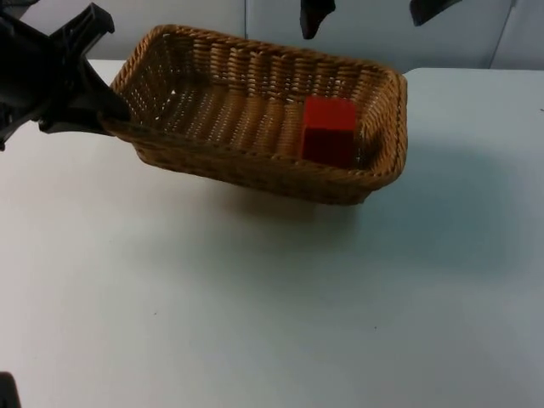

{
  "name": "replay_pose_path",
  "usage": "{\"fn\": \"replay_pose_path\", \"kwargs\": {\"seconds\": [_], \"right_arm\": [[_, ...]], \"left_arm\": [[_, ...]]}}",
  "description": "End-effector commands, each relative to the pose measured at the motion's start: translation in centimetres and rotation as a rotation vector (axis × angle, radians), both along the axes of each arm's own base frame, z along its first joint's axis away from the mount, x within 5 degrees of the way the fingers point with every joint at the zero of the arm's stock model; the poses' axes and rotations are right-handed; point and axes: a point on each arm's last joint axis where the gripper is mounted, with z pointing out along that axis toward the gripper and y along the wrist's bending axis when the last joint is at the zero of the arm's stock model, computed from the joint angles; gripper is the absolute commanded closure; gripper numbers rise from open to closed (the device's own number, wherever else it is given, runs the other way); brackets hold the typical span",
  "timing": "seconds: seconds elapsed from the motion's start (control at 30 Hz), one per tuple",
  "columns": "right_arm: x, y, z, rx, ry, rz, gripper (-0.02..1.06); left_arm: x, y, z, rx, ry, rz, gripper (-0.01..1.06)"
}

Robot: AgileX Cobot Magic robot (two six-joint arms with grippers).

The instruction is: Pick up the basket with the left hand and place the cube into the basket with the right hand.

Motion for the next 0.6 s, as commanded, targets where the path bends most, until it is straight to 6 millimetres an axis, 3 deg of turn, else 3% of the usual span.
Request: {"fn": "replay_pose_path", "kwargs": {"seconds": [0.0, 0.13, 0.27, 0.3, 0.33, 0.43, 0.57], "right_arm": [[-0.2, -1.4, 2.2, -0.058, -0.072, -0.038, 0.08], [-0.9, -3.9, 5.1, -0.143, -0.156, -0.159, 0.28], [-2.9, -7.9, 9.5, -0.139, -0.209, -0.31, 0.83], [-2.9, -7.9, 9.5, -0.139, -0.209, -0.31, 0.83], [-3.4, -8.6, 10.4, -0.134, -0.221, -0.328, 1.02], [-5.4, -10.8, 13.3, -0.121, -0.277, -0.389, 1.05], [-7.5, -12.3, 15.6, -0.125, -0.325, -0.427, 1.05]], "left_arm": [[0.0, -0.3, 0.9, -0.051, -0.004, 0.01, 1.05], [0.0, -0.3, 0.9, -0.05, -0.005, 0.012, 1.05], [0.0, -0.3, 0.9, -0.049, -0.006, 0.013, 1.05], [0.0, -0.3, 0.9, -0.049, -0.006, 0.013, 1.05], [0.0, -0.3, 0.9, -0.049, -0.006, 0.013, 1.05], [0.0, -0.3, 0.9, -0.048, -0.006, 0.014, 1.05], [0.0, -0.3, 0.9, -0.048, -0.006, 0.014, 1.05]]}}
